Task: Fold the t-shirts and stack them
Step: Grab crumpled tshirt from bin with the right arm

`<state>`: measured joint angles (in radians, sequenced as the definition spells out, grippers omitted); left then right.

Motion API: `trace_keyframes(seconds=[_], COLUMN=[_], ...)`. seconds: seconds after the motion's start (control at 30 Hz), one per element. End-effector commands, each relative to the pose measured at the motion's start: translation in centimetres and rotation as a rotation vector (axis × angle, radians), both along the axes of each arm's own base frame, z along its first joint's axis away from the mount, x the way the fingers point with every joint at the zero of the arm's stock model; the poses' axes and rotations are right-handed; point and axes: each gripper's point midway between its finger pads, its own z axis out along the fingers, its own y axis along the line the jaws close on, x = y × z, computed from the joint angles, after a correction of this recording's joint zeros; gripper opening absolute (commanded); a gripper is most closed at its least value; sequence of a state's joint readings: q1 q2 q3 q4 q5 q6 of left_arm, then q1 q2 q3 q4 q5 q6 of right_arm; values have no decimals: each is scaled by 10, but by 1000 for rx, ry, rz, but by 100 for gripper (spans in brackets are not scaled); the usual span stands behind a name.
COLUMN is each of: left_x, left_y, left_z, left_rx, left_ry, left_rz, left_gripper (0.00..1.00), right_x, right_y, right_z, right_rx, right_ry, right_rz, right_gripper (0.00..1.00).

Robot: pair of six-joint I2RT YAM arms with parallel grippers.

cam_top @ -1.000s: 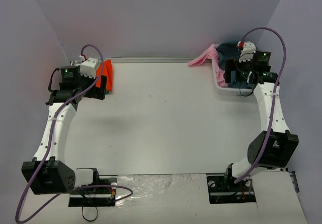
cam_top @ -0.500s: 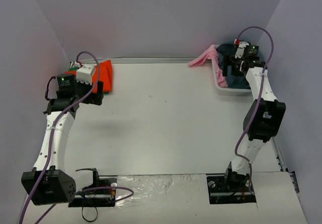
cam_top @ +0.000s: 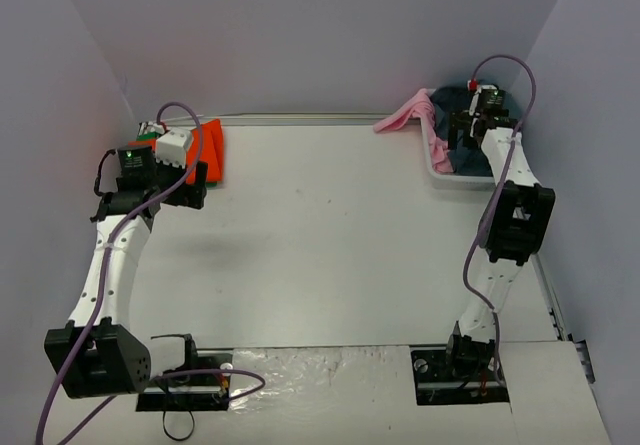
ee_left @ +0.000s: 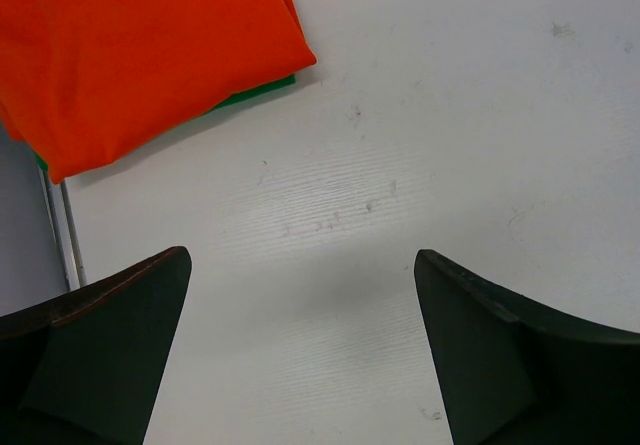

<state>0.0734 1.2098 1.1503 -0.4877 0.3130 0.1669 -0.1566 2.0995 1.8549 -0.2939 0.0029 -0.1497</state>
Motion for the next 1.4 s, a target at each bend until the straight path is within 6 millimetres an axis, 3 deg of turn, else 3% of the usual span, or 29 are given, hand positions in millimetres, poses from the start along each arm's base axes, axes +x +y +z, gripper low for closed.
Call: trace_keyframes(seconds=[0.0, 0.23, 0.57, 0.87, 1.03, 1.07, 1.17, 1.37], left_x=[5, 7, 12, 13, 14, 14, 15, 12], left_y=[3, 5, 3, 2, 2, 2, 2, 2], left_z=[21, 16, 9, 5, 5, 4, 4, 4], left_rx=[29, 38, 26, 25, 22, 21, 23, 29], left_ry=[-73, -59, -32, -16, -9, -6, -8, -14], left_rz=[-5, -6, -13, -21, -24, -25, -25, -30], left_gripper=[94, 94, 94, 94, 94, 94, 94, 94], right_x=[6, 4, -17, -26, -28, -30, -32, -33], right_y=[-33, -70, -98, -107, -107, -107, -107, -103], right_z=[11, 7, -6, -27, -34, -37, -38, -27], right_rx=[-129, -299, -460, -497, -487, -484, -479, -452], right_ry=[-23, -12, 43, 95, 109, 114, 118, 92], right_rz=[-132, -282, -387, -423, -412, -410, -408, -388], right_gripper=[96, 96, 97, 93, 57, 38, 0, 0])
